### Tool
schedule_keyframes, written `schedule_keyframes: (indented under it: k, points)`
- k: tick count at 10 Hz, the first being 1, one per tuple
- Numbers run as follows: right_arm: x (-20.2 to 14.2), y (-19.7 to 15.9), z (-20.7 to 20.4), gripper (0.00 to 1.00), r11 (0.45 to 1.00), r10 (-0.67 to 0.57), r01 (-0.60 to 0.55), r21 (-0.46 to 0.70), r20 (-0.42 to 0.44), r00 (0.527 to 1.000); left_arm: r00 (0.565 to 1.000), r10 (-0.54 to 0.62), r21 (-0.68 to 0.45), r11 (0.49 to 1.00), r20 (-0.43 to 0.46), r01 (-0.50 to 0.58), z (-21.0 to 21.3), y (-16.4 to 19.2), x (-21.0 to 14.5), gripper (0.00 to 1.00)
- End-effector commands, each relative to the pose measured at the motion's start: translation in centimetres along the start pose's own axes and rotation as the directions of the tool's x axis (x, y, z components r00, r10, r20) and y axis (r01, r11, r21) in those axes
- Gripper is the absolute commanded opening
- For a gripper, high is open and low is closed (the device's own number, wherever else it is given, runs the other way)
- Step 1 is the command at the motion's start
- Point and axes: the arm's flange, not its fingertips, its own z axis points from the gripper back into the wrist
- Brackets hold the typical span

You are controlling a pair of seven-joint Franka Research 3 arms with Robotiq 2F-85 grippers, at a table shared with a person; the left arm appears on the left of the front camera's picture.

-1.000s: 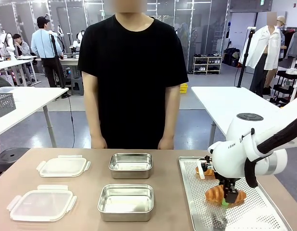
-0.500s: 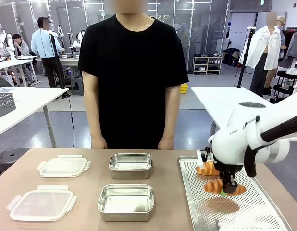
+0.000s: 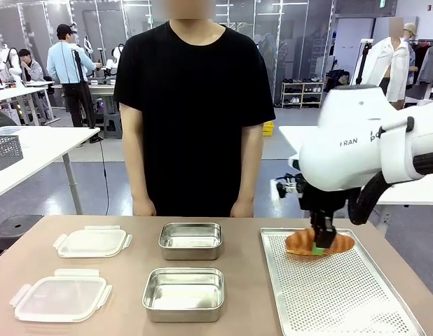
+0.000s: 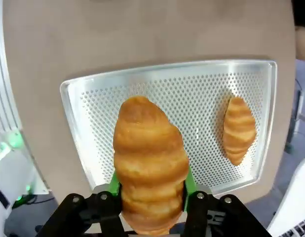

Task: Place the bread into the airtight container.
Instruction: Pick up a Butter Roll and place it into an empty Airtight Container.

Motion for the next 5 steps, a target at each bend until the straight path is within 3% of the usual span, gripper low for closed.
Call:
schedule_keyframes:
  k: [1, 5]
  points:
    - [4.5, 2.0, 1.4, 0.52, 1.000, 0.005, -0.005, -0.020, -0.030, 1.000, 1.000, 0.000, 0.000, 1.000, 0.000, 0.000, 0.0, 0.1, 0.1, 1.00]
    - [14.1, 5.4, 0.6, 0.52, 0.998, 0.055, -0.055, -0.015, -0.011, 0.998, 1.000, 0.000, 0.000, 1.000, 0.000, 0.000, 0.0, 0.1, 0.1, 1.00]
